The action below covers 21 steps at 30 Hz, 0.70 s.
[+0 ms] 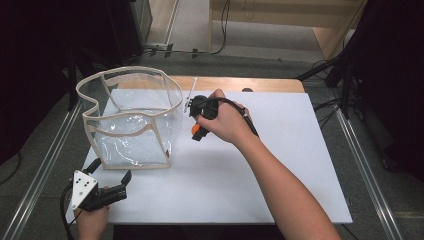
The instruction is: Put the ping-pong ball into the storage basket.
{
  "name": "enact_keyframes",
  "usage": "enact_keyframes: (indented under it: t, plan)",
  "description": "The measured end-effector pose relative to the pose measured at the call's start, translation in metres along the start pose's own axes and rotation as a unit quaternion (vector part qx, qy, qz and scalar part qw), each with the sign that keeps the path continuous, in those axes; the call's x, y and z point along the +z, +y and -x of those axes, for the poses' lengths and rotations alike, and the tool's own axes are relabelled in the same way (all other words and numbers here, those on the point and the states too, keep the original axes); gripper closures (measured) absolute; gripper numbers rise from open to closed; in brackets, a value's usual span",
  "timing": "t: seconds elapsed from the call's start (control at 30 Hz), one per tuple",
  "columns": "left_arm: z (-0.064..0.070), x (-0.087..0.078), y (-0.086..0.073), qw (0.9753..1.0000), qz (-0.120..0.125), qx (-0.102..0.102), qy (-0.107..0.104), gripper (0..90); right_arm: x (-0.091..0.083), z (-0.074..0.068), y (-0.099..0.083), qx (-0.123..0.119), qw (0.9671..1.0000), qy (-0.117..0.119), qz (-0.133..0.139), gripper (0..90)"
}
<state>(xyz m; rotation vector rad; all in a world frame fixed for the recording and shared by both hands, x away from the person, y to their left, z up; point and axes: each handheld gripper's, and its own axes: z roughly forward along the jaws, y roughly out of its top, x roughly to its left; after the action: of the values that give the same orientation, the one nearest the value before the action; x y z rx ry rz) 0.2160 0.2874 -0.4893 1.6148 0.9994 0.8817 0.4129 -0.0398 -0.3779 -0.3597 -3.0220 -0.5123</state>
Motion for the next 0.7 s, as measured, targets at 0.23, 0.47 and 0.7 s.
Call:
enact_keyframes:
  t: [0.23,0.47,0.7]
  plan:
    - [0.0,0.0,0.0,1.0,0.0,0.0,0.0,0.0,-0.001,0.003,0.002,0.001,1.0,0.003,0.002,48.0]
    - [0.0,0.0,0.0,1.0,0.0,0.0,0.0,0.0,-0.006,0.003,0.005,0.002,1.0,0.004,0.005,48.0]
    - [0.0,0.0,0.0,1.0,0.0,0.001,0.0,0.0,-0.011,0.006,0.007,0.001,0.9999,0.012,0.012,48.1]
